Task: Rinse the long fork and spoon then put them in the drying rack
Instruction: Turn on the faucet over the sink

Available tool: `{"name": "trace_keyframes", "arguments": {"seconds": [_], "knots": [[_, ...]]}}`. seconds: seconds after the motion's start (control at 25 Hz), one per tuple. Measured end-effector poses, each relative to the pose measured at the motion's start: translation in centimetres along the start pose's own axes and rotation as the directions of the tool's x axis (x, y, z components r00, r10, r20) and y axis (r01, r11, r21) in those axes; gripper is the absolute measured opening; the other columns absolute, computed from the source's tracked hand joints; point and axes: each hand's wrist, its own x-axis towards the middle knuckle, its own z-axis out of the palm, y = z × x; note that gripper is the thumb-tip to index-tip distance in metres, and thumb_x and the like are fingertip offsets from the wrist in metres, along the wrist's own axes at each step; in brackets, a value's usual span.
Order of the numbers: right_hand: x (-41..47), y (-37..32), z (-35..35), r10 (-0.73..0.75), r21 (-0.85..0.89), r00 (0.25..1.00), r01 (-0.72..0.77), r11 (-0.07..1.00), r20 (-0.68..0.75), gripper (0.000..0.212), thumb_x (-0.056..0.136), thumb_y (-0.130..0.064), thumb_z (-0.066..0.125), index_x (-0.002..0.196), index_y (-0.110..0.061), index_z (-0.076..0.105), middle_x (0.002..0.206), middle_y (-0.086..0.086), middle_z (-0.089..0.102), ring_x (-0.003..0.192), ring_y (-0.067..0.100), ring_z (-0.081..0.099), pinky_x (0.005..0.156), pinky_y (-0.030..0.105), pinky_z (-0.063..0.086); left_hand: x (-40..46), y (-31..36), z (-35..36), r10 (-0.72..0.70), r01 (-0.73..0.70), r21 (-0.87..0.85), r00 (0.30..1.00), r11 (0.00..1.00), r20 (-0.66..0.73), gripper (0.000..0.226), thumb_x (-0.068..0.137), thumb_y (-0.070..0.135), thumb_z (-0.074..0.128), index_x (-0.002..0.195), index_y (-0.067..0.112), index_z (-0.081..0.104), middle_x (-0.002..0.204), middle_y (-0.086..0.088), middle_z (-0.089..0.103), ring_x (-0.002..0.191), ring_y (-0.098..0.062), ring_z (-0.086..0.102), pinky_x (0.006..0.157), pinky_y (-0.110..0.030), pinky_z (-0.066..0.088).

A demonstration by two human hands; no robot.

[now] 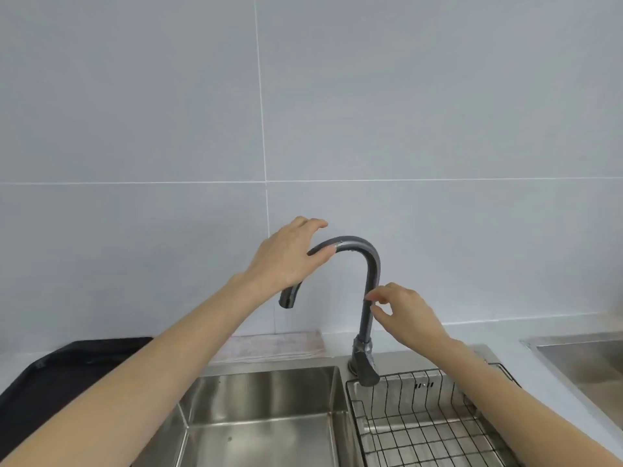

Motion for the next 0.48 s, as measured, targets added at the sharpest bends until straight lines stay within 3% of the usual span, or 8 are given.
{"name": "trace_keyframes", "arguments": {"seconds": [0.2,0.32,0.4,0.48], "knots": [[1.1,2.0,4.4,0.08,0.048,0.989,-0.087,0.995,0.123,0.029,0.092,-0.016,0.05,0.119,-0.018,0.059,0.118,0.001,0.062,0.11,0.018,0.057,0.089,0.031,0.048,2.4,-0.1,2.7,-0.024,0.025,-0.04,0.999,0.999,0.049,0.045,0.092,0.044,0.038,0.132,0.024,0.041,0.13,0.001,0.053,0.118,-0.019,0.052,0.091,-0.033,0.041],[1.4,2.9,6.6,0.09,0.07,0.981,-0.103,0.992,0.174,0.029,0.09,-0.017,0.052,0.118,-0.018,0.059,0.118,0.001,0.063,0.109,0.018,0.058,0.09,0.033,0.049,3.0,0.0,4.1,-0.02,0.02,-0.125,1.0,0.992,0.002,0.035,0.094,0.041,0.035,0.117,0.021,0.053,0.099,-0.001,0.066,0.092,-0.023,0.063,0.08,-0.034,0.047],[1.5,3.5,7.9,0.092,0.071,0.974,-0.109,0.992,0.209,0.029,0.089,-0.021,0.054,0.117,-0.02,0.06,0.116,0.0,0.064,0.108,0.017,0.058,0.088,0.031,0.048,3.3,-0.2,4.5,-0.03,0.023,-0.174,0.999,0.984,-0.038,0.033,0.093,0.041,0.038,0.11,0.02,0.057,0.082,-0.001,0.066,0.076,-0.022,0.063,0.071,-0.034,0.049],[1.5,3.8,8.9,0.098,0.064,0.964,-0.117,0.991,0.246,0.028,0.087,-0.025,0.057,0.114,-0.022,0.061,0.115,-0.001,0.065,0.106,0.016,0.06,0.087,0.031,0.048,3.6,-0.6,4.7,-0.022,0.013,-0.19,0.999,0.982,-0.046,0.032,0.092,0.041,0.041,0.108,0.02,0.059,0.076,0.002,0.061,0.066,-0.016,0.057,0.062,-0.025,0.044]]}}
